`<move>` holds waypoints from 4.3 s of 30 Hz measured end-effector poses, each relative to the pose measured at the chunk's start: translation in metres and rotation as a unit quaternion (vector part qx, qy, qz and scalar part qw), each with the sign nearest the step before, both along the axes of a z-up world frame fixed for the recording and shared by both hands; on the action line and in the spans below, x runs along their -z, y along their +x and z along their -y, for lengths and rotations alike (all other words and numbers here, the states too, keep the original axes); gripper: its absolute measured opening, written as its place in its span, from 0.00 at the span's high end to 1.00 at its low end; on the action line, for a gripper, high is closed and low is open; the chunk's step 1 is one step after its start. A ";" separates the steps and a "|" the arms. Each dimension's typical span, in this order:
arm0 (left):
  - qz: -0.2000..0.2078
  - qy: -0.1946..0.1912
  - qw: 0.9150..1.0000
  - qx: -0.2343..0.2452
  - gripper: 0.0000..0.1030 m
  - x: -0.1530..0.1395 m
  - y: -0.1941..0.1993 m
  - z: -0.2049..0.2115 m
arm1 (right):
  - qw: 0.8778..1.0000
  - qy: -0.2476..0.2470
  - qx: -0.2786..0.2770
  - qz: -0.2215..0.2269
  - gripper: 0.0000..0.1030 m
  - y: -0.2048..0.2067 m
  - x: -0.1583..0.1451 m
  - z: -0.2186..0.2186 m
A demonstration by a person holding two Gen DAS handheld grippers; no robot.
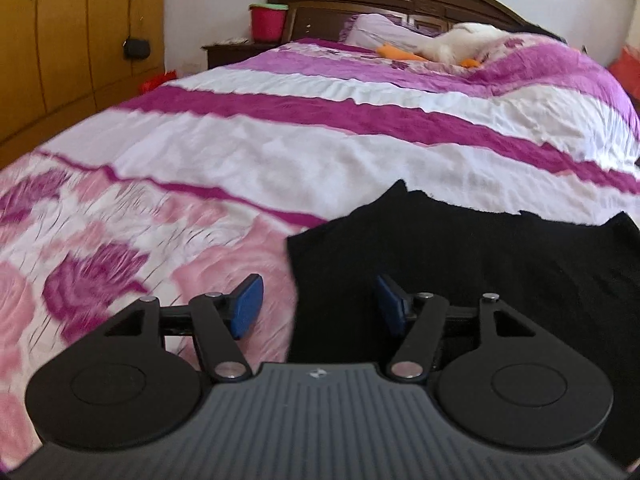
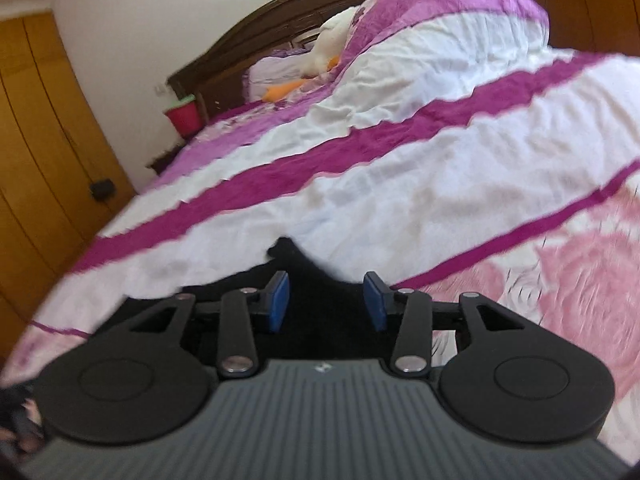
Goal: Fold small clothes
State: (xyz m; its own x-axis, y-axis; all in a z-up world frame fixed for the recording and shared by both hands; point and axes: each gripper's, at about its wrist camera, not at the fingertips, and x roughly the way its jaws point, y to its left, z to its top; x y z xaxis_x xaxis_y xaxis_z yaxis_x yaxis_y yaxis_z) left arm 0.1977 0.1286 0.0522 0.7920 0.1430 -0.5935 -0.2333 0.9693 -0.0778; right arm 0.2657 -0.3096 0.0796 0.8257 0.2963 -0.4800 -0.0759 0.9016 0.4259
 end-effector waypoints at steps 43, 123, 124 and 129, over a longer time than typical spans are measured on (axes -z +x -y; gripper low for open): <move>-0.033 0.000 0.999 0.039 0.22 -0.015 -0.100 0.041 | 0.994 0.063 0.093 -0.013 0.37 -0.132 0.057 0.009; -0.065 0.001 0.998 0.026 0.00 -0.013 -0.103 0.033 | 0.978 0.161 0.105 0.083 0.81 -0.068 0.042 -0.013; -0.065 0.000 0.998 0.025 0.00 -0.014 -0.104 0.031 | 0.978 0.157 0.104 0.086 0.81 -0.068 0.039 -0.015; -0.062 -0.005 0.998 0.015 0.00 -0.018 -0.110 0.020 | 0.980 0.142 0.094 0.104 0.81 -0.068 0.023 -0.027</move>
